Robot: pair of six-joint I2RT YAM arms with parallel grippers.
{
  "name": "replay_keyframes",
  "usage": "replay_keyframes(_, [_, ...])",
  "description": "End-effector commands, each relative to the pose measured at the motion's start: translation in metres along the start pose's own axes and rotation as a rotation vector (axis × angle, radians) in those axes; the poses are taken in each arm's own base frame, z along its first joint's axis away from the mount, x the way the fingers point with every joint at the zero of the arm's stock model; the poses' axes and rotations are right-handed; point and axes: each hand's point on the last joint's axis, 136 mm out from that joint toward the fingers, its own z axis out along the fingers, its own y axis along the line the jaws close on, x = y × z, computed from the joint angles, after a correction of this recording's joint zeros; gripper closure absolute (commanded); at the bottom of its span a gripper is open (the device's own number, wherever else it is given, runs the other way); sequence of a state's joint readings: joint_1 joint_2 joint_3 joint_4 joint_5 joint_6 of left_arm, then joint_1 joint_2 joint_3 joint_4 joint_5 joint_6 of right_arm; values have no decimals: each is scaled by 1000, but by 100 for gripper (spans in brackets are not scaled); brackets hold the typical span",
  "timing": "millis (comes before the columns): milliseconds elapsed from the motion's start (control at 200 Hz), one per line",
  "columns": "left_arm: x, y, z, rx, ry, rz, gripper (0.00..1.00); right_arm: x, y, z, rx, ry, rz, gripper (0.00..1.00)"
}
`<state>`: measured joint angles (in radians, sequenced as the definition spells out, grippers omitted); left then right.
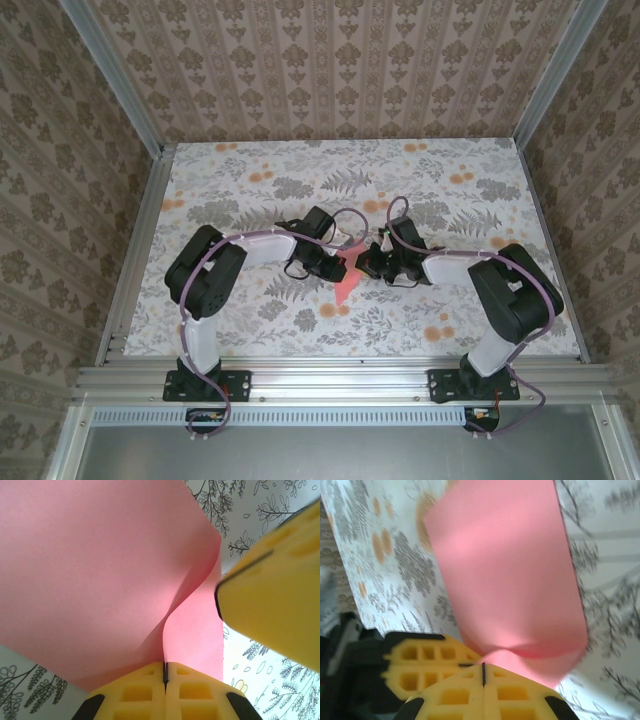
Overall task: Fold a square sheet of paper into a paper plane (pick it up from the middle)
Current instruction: Third fold the triangle at the center of the table.
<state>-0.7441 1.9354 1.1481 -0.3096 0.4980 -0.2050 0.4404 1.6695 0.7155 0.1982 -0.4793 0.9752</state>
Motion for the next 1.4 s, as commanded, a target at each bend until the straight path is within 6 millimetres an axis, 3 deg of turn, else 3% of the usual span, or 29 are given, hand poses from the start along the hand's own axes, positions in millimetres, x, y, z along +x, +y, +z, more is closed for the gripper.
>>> replay_keyframes(0, [20,13,7,-44,76,-27,100,4,-22,11,71,38,10,100])
replay_keyframes(125, [19,12,7,-42,72,-28,100,10,-47,18,129,50,40,100])
replay_keyframes(215, [19,12,7,-42,71,-27,100,11,-52,18,136,54,43,100])
replay_keyframes(500, [19,11,5,-45,73,-26,100,-13,2,-10,28,6,-32,100])
replay_keyframes(640, [19,11,4,-46,72,-28,100,-10,12,-19,-6,12,-56,100])
replay_keyframes(770, [18,11,4,-46,67,-31,100,-3,1,-13,0,36,-37,100])
replay_keyframes(1060, [16,6,1,-41,61,-27,100,-1,-44,12,125,60,3,99])
replay_keyframes(1125, [12,3,-4,-40,41,-27,96,0,-48,13,144,72,4,97])
replay_keyframes(1205, [5,-1,-13,-49,9,-29,86,-2,-40,8,124,63,-18,96])
replay_keyframes(1400, [-20,-15,-58,-99,-131,-34,70,-14,-9,-25,84,24,-90,86])
